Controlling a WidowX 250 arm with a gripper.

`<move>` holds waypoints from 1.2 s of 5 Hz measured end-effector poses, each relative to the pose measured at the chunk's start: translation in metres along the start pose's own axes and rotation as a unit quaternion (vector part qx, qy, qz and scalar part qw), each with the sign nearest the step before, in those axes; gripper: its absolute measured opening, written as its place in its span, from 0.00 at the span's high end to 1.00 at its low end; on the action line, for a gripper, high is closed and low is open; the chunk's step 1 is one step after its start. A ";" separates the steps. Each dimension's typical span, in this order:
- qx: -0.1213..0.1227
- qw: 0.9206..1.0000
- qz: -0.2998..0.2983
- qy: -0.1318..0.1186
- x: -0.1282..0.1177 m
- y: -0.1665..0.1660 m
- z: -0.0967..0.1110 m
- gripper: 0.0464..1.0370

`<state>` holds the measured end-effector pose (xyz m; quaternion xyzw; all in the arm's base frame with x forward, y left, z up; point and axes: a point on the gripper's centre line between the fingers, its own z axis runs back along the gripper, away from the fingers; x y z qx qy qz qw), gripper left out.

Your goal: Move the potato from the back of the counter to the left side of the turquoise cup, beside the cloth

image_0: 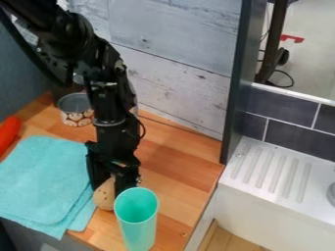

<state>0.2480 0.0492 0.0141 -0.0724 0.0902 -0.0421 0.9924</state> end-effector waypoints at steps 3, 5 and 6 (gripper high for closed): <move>0.078 0.995 0.044 -0.037 -0.010 -0.001 0.085 0.04; 0.112 0.990 0.042 -0.070 -0.026 0.038 0.132 0.04; 0.110 0.991 0.034 -0.066 -0.040 0.060 0.137 0.04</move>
